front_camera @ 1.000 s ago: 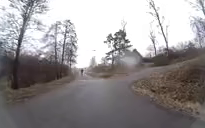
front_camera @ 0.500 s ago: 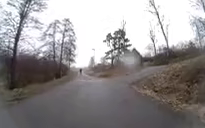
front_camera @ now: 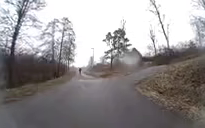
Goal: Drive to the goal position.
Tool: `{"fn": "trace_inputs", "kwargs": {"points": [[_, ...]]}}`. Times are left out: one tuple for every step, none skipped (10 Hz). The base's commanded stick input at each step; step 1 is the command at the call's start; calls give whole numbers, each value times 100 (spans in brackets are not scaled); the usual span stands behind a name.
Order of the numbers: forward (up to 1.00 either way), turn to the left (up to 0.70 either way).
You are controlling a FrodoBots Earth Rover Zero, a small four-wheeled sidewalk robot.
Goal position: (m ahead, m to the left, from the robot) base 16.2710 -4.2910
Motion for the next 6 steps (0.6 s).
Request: {"fn": "trace_inputs", "kwargs": {"points": [[70,0],[70,0],[70,0],[70,0],[70,0],[70,0]]}}
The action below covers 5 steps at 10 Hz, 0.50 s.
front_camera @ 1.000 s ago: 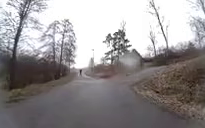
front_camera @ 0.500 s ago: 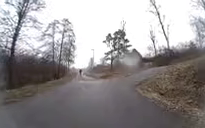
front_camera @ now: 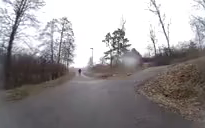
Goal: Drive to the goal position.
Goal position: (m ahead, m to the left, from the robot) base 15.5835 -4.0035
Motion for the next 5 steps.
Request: {"fn": "trace_inputs", "kwargs": {"points": [[70,0],[70,0],[70,0],[70,0],[70,0]]}}
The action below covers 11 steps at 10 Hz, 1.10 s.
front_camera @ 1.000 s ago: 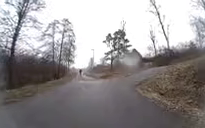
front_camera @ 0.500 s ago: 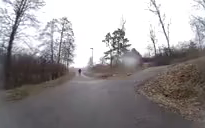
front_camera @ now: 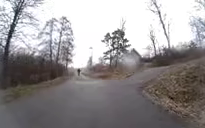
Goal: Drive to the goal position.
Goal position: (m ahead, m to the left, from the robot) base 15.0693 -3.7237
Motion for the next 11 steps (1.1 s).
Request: {"fn": "trace_inputs", "kwargs": {"points": [[70,0],[70,0],[70,0],[70,0],[70,0],[70,0],[70,0],[70,0],[70,0],[70,0],[70,0]]}}
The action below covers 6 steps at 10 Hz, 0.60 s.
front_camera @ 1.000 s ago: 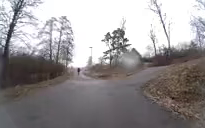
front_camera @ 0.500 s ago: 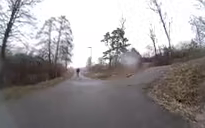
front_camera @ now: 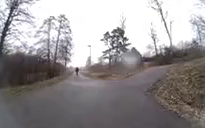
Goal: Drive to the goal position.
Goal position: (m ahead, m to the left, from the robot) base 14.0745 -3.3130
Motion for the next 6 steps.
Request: {"fn": "trace_inputs", "kwargs": {"points": [[70,0],[70,0],[70,0],[70,0],[70,0],[70,0]]}}
